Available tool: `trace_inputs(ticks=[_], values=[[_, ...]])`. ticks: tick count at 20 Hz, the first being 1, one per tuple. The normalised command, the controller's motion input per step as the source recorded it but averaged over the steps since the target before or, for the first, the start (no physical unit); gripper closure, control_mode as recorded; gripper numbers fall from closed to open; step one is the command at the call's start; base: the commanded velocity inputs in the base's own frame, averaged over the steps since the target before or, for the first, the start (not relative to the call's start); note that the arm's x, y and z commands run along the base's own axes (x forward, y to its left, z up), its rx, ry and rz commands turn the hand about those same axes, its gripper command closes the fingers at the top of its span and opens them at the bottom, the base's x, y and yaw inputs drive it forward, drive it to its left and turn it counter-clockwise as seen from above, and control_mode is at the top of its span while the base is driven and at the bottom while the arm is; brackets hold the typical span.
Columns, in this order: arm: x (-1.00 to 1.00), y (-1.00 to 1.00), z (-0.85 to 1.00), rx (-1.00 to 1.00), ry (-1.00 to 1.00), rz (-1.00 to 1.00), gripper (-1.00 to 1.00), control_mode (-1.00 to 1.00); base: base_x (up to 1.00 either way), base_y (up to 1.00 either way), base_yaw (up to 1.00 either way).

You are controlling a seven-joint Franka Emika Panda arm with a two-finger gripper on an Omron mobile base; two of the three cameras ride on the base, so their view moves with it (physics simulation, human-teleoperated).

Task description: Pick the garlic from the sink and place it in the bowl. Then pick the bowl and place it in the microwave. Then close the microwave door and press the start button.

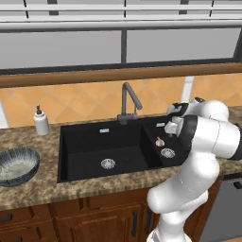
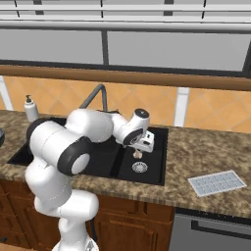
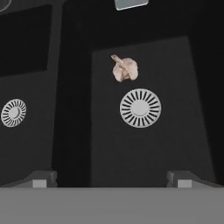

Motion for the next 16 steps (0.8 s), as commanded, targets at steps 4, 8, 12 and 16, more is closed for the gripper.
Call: trace_inputs(ticks=[4,8,12,16], values=[[0.5,0.0,-0.26,0.0,0.0,-0.02,-1.0,-1.0,0.0,0.0,0.0],[0.35,0.0,-0.29,0.01,0.0,-0.02,-1.0,-1.0,0.0,0.0,0.0],[0.35,0.0,-0.34,0.01,0.0,-0.02,-1.0,-1.0,0.0,0.0,0.0],[0.3,0.0,-0.34,0.0,0.0,-0.02,-1.0,-1.0,0.0,0.0,0.0]])
